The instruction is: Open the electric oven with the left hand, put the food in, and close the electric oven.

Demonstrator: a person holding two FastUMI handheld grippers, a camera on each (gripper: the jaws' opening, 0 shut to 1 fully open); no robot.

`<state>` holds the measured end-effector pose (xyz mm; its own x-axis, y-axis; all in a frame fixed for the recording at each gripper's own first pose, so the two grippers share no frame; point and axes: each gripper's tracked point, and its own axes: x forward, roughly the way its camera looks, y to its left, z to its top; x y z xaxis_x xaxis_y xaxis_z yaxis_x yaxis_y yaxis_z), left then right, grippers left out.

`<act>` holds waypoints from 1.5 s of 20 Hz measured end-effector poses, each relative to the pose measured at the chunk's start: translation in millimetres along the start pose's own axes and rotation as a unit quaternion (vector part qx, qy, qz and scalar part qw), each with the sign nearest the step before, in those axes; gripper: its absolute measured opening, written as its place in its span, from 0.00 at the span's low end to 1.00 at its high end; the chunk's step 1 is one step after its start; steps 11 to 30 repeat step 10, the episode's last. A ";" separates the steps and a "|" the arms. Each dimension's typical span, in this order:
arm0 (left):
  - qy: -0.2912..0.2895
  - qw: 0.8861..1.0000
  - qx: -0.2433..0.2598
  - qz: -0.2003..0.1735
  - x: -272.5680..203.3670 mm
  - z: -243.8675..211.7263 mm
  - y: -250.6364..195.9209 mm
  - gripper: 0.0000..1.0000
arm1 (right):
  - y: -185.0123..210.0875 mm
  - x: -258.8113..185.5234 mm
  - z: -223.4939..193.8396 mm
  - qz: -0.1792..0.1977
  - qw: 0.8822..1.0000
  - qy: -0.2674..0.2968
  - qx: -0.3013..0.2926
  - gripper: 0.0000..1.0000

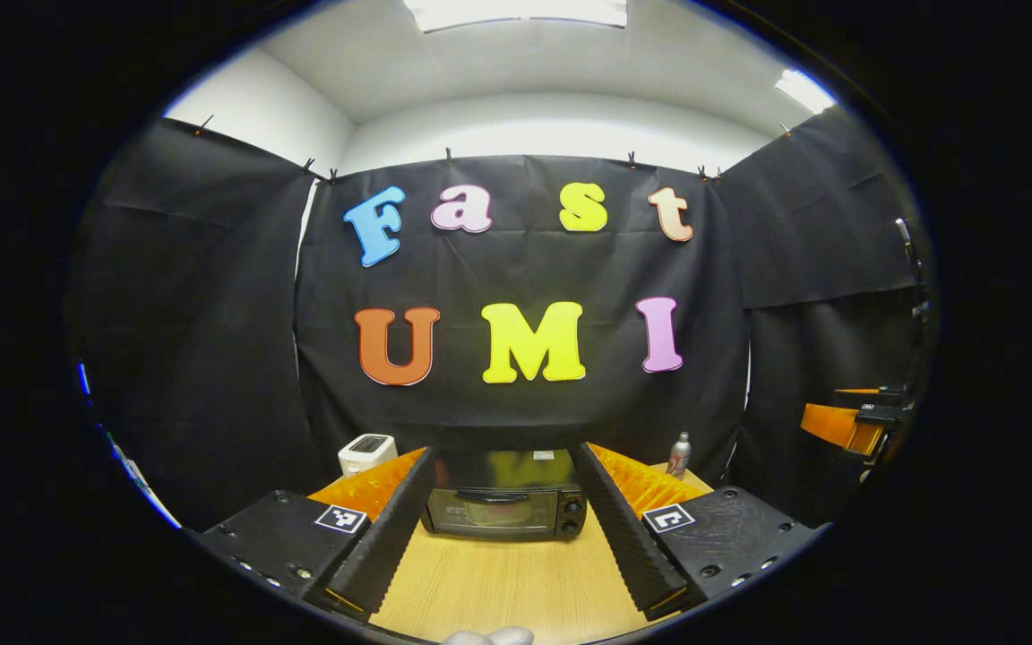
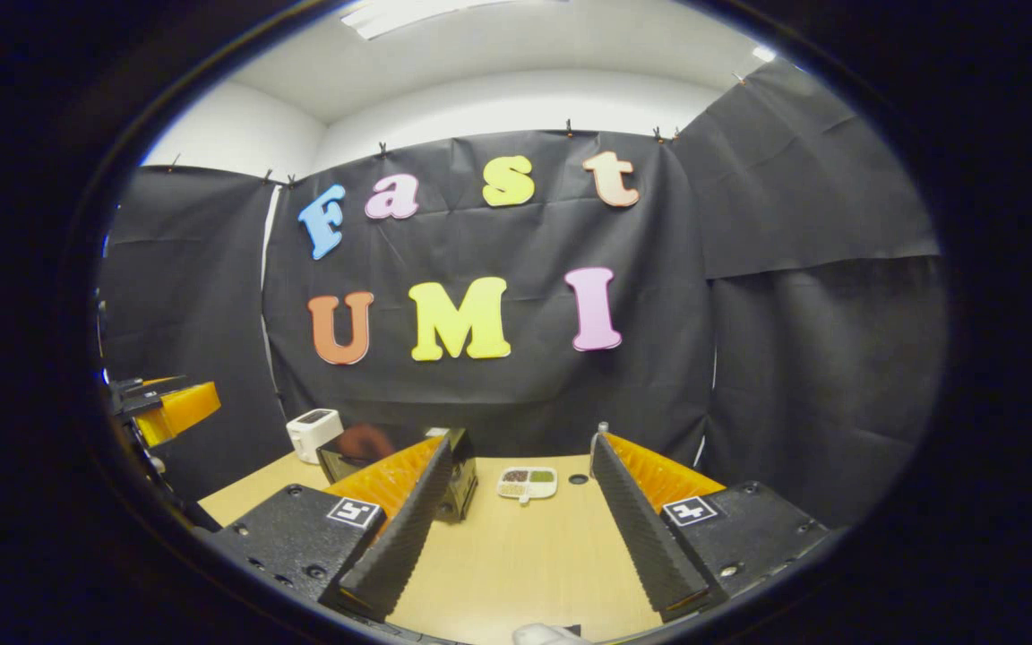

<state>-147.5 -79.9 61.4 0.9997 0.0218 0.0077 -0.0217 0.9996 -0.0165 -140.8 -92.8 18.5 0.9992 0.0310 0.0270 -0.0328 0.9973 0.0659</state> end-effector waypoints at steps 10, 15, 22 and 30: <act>-0.002 1.000 -0.004 -0.006 3.4 5.4 -4.0 0.96 | 7.2 1.7 6.8 0.006 1.000 -0.006 -0.001 0.96; -0.002 1.000 -0.004 -0.006 3.4 5.4 -4.0 0.96 | 7.2 1.7 6.8 0.006 1.000 -0.006 -0.001 0.96; -0.002 1.000 -0.004 -0.006 3.4 5.4 -4.0 0.96 | 7.2 1.7 6.8 0.006 1.000 -0.006 -0.001 0.96; -0.002 1.000 -0.004 -0.006 3.4 5.4 -4.0 0.96 | 7.2 1.7 6.8 0.006 1.000 -0.006 -0.001 0.96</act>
